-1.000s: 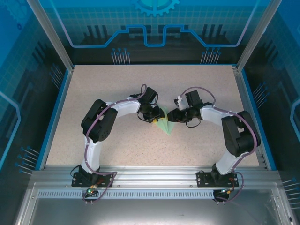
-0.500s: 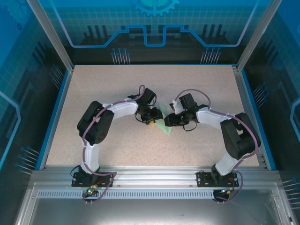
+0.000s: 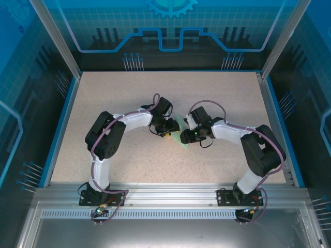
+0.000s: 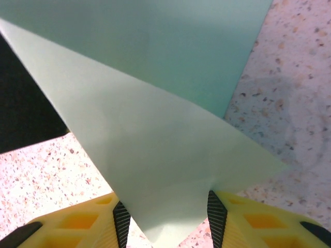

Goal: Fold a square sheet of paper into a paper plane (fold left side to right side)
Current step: Fourth fold the wing at the center of the table.

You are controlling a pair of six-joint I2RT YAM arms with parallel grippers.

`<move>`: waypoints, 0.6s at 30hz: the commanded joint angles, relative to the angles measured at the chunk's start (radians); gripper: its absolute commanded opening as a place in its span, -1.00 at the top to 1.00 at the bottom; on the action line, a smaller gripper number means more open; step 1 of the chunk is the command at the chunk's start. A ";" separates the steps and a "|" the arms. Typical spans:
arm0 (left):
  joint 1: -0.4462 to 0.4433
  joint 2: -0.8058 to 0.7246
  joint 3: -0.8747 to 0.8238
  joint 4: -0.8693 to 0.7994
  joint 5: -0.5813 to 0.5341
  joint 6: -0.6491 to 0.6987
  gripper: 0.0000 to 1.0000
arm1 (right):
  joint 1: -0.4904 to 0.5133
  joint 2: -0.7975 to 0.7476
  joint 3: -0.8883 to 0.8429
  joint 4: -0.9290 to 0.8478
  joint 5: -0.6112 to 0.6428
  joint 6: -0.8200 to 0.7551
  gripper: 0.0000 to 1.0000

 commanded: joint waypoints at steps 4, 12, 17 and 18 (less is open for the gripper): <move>-0.004 -0.031 -0.004 -0.018 -0.012 0.014 0.06 | 0.034 0.031 0.046 -0.014 0.051 -0.021 0.10; -0.002 -0.032 -0.004 -0.022 -0.017 0.016 0.06 | 0.039 0.067 0.066 -0.007 0.043 -0.034 0.32; 0.004 -0.040 -0.011 -0.024 -0.019 0.017 0.06 | 0.039 0.083 0.073 0.007 0.009 -0.044 0.48; 0.003 -0.042 -0.011 -0.025 -0.019 0.017 0.06 | 0.039 0.085 0.074 0.008 0.004 -0.044 0.51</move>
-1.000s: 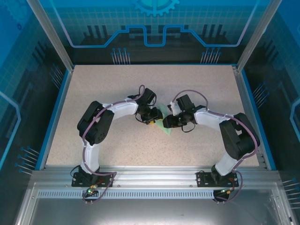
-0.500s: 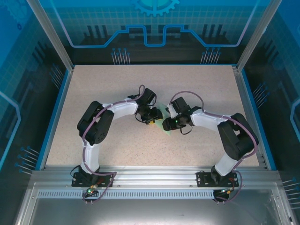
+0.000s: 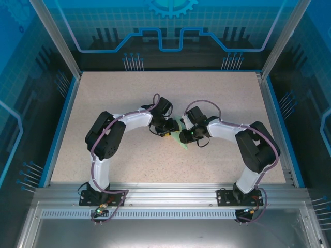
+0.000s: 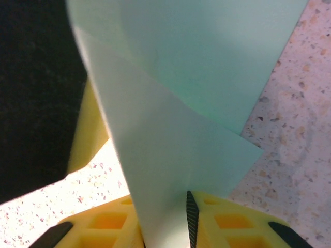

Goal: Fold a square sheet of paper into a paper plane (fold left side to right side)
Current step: Fourth fold the wing at the center of the table.

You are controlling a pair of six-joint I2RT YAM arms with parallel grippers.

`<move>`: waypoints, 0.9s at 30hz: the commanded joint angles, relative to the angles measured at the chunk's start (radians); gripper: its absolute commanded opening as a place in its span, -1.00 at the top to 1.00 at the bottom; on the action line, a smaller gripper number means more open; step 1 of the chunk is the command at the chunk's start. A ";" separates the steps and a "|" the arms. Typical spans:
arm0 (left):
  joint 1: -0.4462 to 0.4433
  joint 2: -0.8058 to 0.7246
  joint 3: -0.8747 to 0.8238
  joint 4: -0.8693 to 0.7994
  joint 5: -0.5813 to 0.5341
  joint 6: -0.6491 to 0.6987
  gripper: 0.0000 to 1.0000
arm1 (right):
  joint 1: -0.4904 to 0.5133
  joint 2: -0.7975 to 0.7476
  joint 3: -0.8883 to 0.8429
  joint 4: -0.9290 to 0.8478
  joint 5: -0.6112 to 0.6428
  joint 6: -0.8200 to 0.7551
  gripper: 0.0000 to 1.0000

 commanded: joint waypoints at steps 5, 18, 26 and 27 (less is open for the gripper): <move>0.005 -0.042 -0.010 -0.021 -0.009 0.020 0.05 | 0.009 0.038 0.029 0.016 -0.053 -0.018 0.62; 0.005 -0.024 -0.003 -0.018 0.009 0.021 0.05 | -0.026 0.052 0.018 0.050 -0.152 -0.037 0.76; 0.004 0.001 0.012 -0.011 0.027 0.020 0.02 | -0.053 0.080 0.013 0.068 -0.208 -0.025 0.77; 0.003 0.004 0.015 -0.010 0.027 0.020 0.01 | -0.056 0.082 0.014 0.070 -0.215 -0.023 0.77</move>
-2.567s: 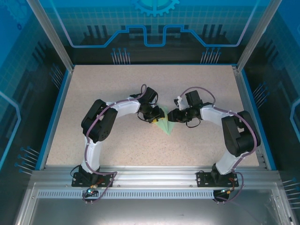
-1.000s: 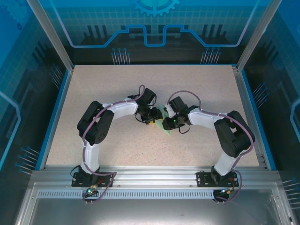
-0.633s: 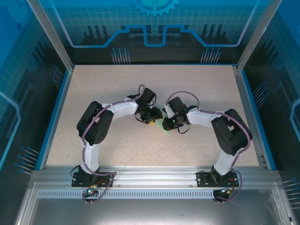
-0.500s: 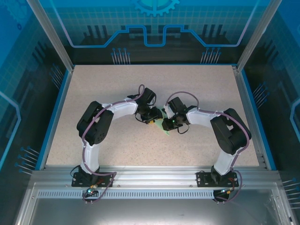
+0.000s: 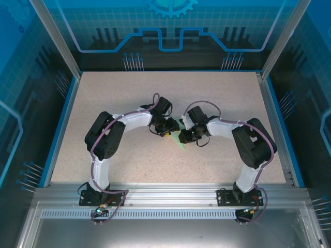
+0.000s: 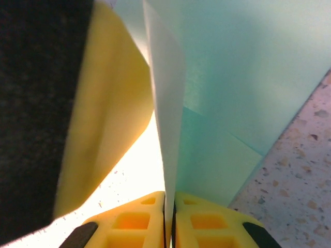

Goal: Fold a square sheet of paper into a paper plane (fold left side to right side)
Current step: Fourth fold the wing at the center of the table.

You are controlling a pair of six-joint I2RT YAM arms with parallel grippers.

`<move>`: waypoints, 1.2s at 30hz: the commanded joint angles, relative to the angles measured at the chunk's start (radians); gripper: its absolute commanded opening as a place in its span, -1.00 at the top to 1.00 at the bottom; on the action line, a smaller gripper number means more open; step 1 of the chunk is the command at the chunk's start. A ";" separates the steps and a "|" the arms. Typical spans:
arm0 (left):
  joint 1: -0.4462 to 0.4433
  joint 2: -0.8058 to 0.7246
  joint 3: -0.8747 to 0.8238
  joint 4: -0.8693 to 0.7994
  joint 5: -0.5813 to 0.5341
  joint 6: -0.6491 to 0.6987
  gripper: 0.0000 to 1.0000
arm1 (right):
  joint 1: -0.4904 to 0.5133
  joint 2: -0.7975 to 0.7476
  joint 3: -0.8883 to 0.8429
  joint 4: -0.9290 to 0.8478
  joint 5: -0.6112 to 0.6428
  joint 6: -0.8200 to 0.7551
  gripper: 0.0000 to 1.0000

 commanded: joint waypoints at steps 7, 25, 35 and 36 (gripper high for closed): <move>0.003 0.021 0.025 -0.016 0.027 0.021 -0.02 | -0.041 0.045 0.002 0.042 -0.090 0.004 0.77; 0.000 0.097 0.069 -0.054 0.022 0.020 -0.03 | -0.072 0.083 0.007 0.046 -0.144 0.003 0.75; 0.001 0.108 0.067 -0.082 -0.001 0.019 -0.03 | -0.085 0.086 0.009 0.062 -0.183 0.006 0.72; 0.001 0.109 0.065 -0.084 -0.004 0.020 -0.03 | -0.087 0.088 0.010 0.067 -0.192 0.009 0.72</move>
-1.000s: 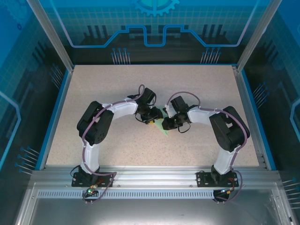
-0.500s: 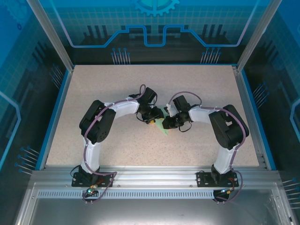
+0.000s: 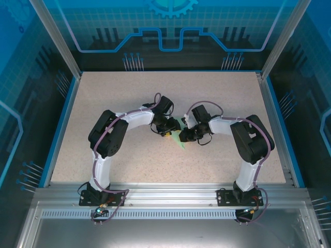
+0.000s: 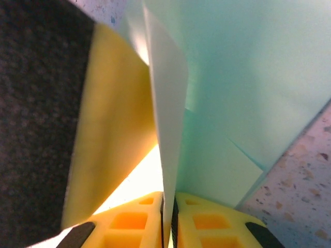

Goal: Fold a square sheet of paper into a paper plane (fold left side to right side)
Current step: Fourth fold the wing at the center of the table.

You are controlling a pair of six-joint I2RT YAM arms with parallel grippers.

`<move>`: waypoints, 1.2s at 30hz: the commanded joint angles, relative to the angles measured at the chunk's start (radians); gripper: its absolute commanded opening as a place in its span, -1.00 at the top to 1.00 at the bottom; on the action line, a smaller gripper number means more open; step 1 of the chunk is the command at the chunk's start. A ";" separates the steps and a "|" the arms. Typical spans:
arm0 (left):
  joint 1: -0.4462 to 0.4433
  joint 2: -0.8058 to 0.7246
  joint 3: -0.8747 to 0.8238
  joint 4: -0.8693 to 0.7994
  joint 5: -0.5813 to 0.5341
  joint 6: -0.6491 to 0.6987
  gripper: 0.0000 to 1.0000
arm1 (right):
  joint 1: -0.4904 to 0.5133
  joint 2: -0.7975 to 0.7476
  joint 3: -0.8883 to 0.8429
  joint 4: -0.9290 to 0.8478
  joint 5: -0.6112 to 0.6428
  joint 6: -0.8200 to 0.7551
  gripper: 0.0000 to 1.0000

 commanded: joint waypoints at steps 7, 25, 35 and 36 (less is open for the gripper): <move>-0.001 0.055 0.006 -0.053 -0.025 0.015 -0.03 | -0.027 0.040 0.012 0.032 -0.050 0.011 0.70; -0.002 0.064 0.007 -0.070 -0.038 0.014 -0.03 | -0.079 -0.039 -0.030 0.091 -0.137 0.044 0.48; -0.001 0.064 0.010 -0.073 -0.041 0.014 -0.03 | -0.145 -0.112 -0.067 0.105 -0.196 0.053 0.31; -0.001 0.065 0.010 -0.074 -0.041 0.013 -0.03 | -0.158 -0.120 -0.071 0.109 -0.206 0.059 0.31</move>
